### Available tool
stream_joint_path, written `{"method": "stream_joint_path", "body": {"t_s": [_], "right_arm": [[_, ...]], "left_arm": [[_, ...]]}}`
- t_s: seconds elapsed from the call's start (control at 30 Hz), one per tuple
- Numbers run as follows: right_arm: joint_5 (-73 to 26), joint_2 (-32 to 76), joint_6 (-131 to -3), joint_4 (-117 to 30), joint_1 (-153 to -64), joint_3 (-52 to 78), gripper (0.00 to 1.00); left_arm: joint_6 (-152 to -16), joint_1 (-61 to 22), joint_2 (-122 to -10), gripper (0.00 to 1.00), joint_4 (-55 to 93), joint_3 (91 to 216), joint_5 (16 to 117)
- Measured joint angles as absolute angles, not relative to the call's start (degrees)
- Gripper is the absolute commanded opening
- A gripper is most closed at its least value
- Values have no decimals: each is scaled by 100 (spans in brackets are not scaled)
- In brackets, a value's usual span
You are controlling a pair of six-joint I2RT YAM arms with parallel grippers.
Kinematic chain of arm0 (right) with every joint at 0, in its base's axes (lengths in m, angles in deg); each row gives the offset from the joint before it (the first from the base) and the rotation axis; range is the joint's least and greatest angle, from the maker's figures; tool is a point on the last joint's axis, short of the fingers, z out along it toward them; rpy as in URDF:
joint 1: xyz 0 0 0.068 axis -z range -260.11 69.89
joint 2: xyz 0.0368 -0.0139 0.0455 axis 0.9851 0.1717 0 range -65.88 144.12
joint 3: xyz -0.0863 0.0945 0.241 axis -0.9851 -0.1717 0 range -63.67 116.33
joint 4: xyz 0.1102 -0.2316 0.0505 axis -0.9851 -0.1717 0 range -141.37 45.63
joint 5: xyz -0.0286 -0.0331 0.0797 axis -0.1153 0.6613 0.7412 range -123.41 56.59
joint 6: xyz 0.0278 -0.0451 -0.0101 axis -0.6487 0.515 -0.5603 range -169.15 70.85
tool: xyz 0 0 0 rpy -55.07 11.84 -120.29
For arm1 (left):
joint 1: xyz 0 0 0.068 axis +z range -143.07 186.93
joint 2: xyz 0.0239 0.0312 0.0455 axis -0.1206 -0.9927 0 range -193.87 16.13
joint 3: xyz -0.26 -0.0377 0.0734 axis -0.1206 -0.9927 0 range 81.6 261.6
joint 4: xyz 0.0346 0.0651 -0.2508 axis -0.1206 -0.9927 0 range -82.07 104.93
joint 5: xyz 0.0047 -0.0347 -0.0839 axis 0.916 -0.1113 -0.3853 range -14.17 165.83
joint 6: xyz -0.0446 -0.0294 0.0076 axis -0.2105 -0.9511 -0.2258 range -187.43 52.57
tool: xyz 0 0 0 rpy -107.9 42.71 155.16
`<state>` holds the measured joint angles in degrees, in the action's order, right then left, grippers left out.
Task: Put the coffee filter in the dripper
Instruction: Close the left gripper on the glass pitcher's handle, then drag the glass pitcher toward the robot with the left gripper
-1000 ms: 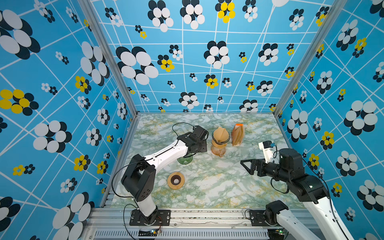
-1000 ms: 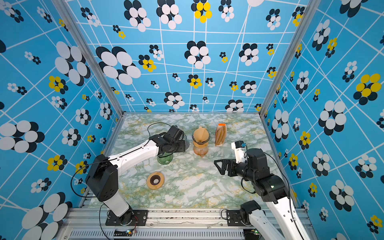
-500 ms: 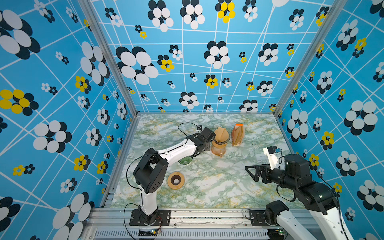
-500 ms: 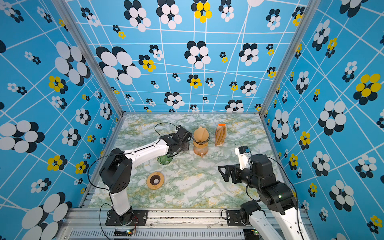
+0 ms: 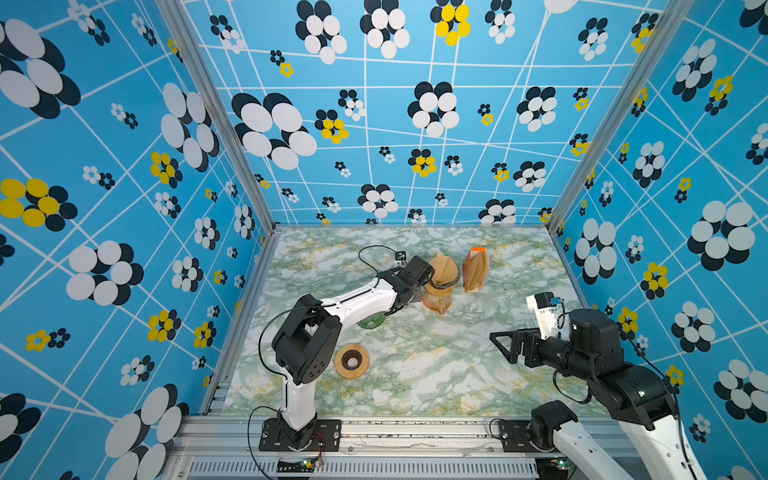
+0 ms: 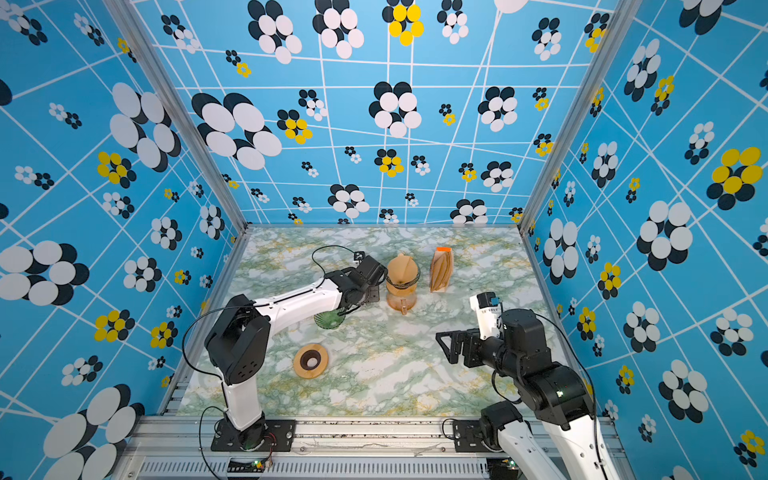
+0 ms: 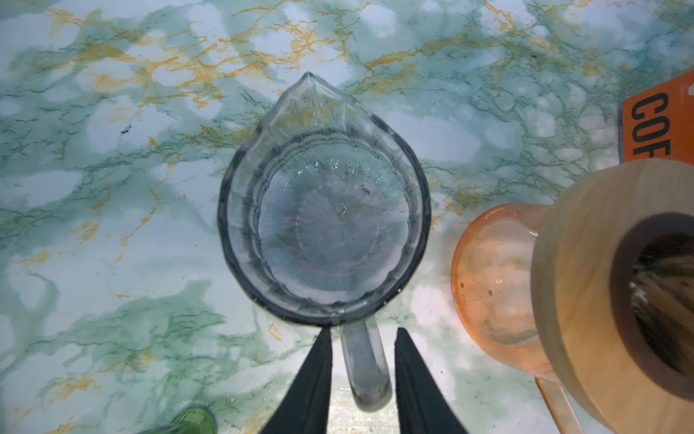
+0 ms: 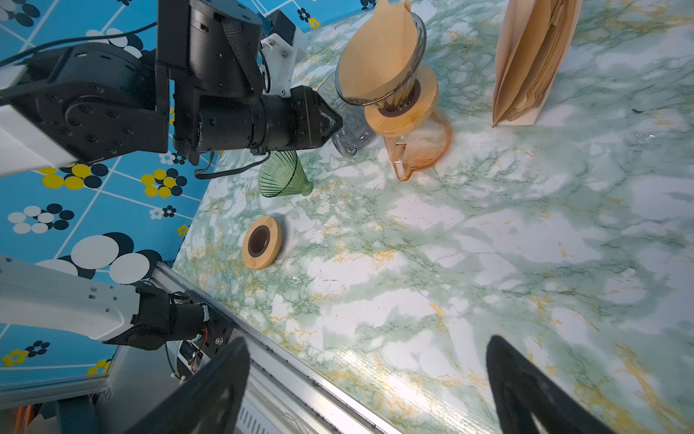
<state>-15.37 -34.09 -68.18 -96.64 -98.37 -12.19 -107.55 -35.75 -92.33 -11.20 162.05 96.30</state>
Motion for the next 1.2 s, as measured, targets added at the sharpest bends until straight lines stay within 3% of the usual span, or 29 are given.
{"method": "stream_joint_path", "body": {"t_s": [0.27,0.7,0.87,1.2], "right_arm": [[-1537,-3409,-6820,-9664,-9837,-1221,99],[-1539,-3409,-6820,-9662,-9837,-1230,99],[-1537,-3409,-6820,-9660,-9837,-1232,99],[-1537,-3457,-6820,-9649,-9837,-1254,99]], "left_arm": [[-10750,-3575,-9297,24,-1208,16242,9694],[-10691,-3575,-9541,28,-1464,16485,9816],[-10689,-3575,-9596,20,-1518,16535,9844],[-10687,-3584,-9583,19,-1588,16531,9888]]}}
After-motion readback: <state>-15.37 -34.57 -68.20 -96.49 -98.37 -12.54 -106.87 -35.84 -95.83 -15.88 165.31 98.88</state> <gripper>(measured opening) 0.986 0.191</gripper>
